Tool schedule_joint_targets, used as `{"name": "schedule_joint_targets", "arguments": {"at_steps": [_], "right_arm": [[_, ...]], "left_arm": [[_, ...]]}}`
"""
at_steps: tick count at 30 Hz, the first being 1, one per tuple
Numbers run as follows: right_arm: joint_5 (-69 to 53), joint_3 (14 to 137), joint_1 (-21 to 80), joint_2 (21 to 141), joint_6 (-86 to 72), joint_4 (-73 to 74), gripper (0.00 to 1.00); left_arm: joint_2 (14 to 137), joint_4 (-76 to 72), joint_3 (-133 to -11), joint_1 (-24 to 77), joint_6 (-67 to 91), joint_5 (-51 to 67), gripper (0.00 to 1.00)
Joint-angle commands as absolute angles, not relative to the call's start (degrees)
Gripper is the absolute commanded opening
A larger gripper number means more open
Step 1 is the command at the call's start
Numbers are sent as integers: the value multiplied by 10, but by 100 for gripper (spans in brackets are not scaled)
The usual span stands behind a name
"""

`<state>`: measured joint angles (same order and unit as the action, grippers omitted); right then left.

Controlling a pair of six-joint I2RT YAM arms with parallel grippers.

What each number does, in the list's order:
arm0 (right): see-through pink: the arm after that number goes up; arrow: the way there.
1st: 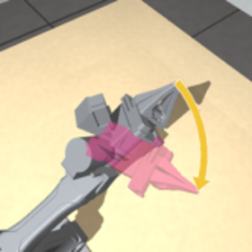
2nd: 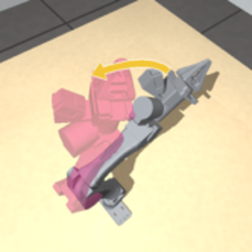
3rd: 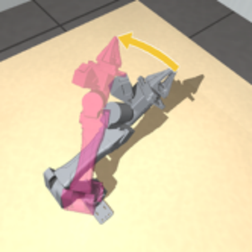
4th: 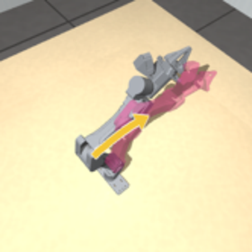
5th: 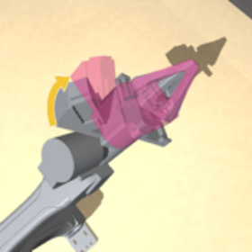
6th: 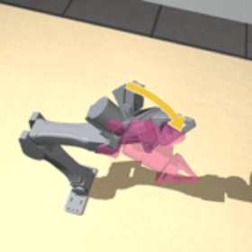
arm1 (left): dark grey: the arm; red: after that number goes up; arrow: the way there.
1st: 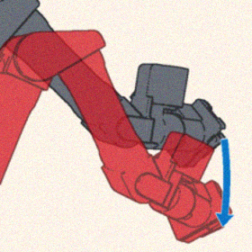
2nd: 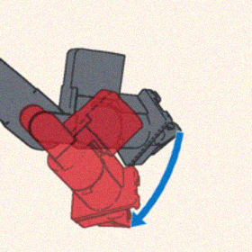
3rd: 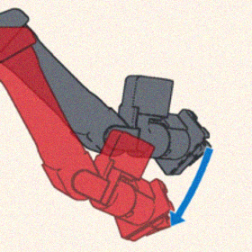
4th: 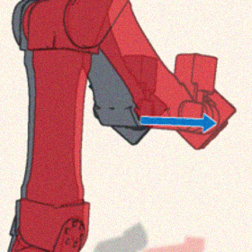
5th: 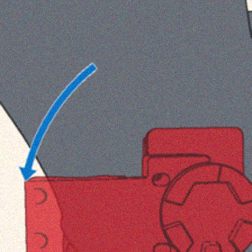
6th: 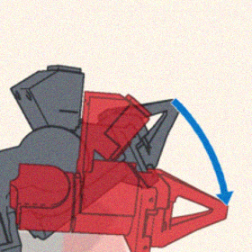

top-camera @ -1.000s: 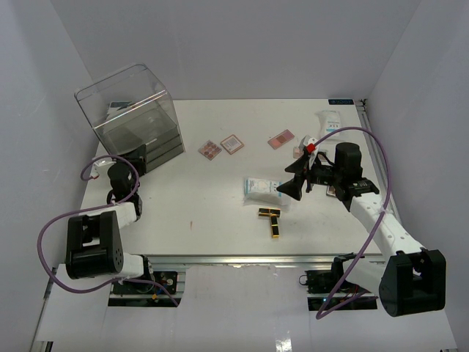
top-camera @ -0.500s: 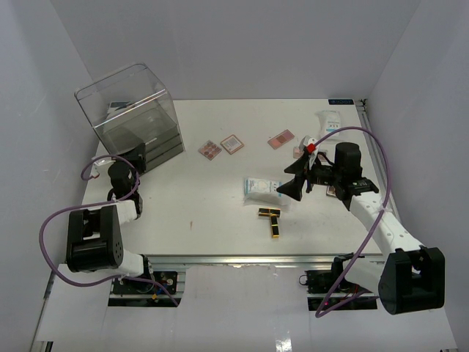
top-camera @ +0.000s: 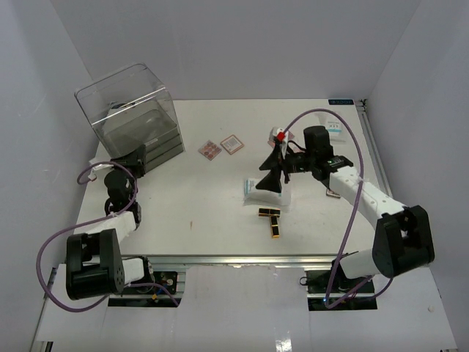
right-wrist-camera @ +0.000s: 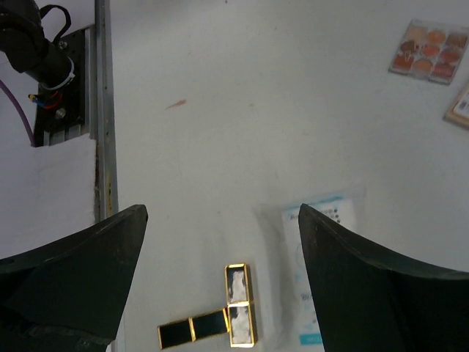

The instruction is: Organize the makeup

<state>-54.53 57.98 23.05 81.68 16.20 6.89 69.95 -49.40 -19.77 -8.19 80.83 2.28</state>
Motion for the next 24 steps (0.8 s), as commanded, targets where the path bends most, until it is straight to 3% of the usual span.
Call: {"name": "schedule_joint_targets", "arguments": {"at_steps": [1,6,14,17,24], "right_arm": [[-542,711,284,917,83,53,90],[-566,838,318,1035,-18,2,90],[-586,1005,333,1195,-300,-222,90],[-576,1088,340,1260,-336,-253,90],[-519,1120,346,1309,-385,-357,90]], "left_arm": [[645,-473,-184,-83,789,68,0],[627,-461,-188,-83,788,81,0],[615,-442,-210,-83,789,97,0],[610,-436,-214,-83,789,101,0],[592,-422,-225,-83,790,124,0]]}}
